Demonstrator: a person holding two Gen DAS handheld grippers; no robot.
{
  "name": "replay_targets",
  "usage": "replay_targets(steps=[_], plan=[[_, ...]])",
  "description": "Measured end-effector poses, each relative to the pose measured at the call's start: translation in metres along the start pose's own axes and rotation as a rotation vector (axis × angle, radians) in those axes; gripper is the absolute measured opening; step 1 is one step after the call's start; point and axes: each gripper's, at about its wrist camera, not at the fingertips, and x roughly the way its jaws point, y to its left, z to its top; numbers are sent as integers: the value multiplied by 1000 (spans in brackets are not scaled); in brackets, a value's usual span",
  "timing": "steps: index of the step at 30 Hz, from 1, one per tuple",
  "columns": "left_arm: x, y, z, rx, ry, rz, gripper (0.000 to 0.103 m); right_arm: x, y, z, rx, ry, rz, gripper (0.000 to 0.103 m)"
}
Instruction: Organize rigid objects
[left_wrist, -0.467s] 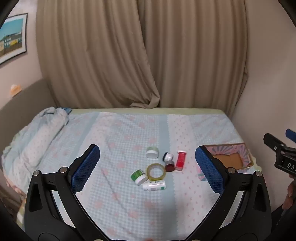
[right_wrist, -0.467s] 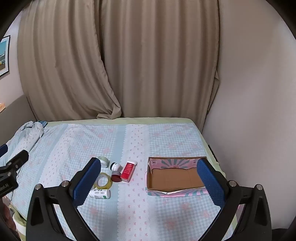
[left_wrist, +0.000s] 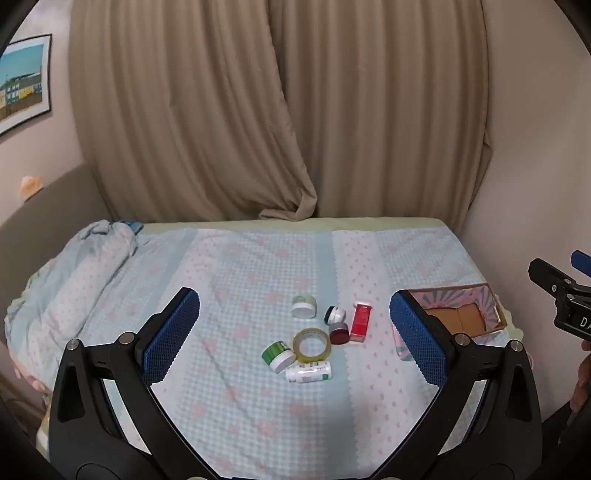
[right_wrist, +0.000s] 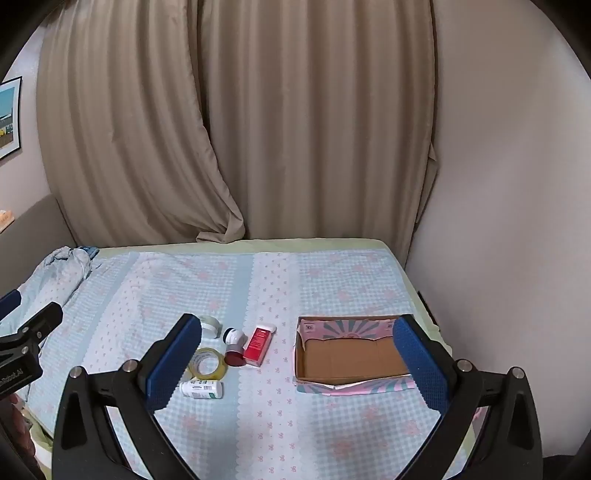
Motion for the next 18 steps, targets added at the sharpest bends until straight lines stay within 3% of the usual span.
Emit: replay_targets(steps=[18], plan=[[2,-9,-6,20,-10,-10,102,4,-3,7,0,7,-14,103]])
